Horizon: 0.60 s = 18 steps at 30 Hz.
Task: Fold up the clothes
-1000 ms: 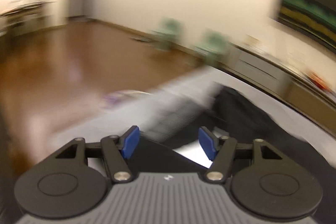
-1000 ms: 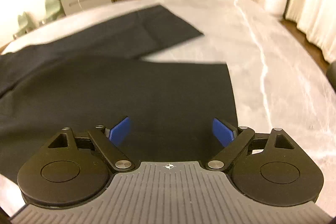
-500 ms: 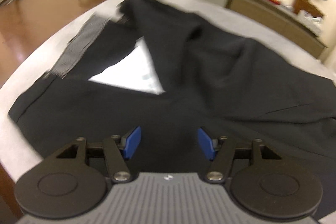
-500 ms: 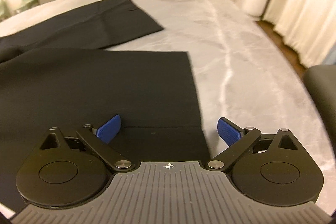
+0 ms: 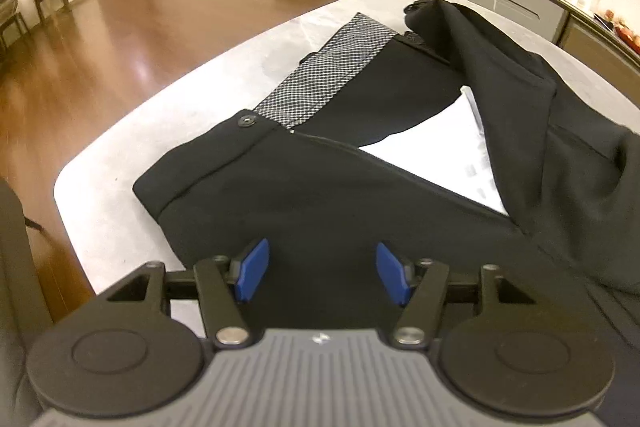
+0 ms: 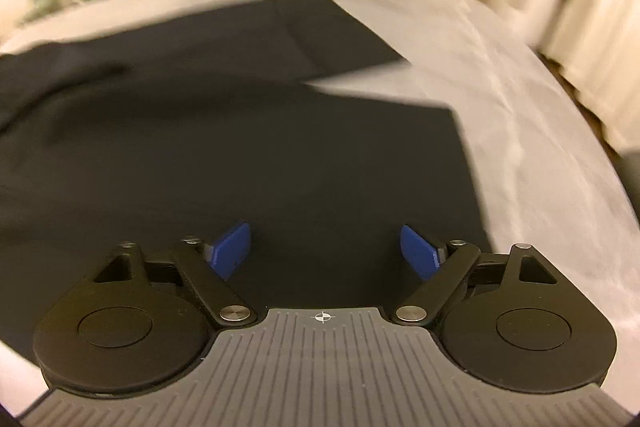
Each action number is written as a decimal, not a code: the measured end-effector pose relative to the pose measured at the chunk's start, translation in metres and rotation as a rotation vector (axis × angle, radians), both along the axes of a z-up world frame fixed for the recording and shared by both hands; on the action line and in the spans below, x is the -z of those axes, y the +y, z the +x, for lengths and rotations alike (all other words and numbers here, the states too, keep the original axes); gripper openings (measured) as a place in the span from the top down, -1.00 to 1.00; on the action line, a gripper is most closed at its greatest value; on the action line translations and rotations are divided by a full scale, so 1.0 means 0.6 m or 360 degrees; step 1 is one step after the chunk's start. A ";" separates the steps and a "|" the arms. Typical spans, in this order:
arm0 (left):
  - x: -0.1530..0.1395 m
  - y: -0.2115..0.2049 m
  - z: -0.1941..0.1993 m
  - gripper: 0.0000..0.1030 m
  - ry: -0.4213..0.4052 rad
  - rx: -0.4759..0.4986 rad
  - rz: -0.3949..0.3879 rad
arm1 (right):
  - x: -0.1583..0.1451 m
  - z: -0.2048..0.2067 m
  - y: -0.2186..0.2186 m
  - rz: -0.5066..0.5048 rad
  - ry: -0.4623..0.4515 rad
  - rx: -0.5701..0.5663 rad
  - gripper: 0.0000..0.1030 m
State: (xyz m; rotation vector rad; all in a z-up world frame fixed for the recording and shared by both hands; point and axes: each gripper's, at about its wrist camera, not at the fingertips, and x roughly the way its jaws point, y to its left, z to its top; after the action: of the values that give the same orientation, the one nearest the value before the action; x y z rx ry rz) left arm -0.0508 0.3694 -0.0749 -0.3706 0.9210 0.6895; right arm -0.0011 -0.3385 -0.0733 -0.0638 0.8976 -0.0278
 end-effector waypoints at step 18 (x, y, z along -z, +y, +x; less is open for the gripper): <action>-0.055 0.132 0.196 -0.34 -0.0657 -0.0005 -0.0536 | -0.048 -0.012 0.033 -0.0040 -0.0318 0.0081 -0.79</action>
State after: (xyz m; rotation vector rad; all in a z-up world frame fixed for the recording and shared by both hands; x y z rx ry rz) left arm 0.0670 0.4483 -0.0421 -0.7828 0.6388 0.4344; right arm -0.0084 -0.3185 -0.0444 -0.0603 0.6994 -0.0910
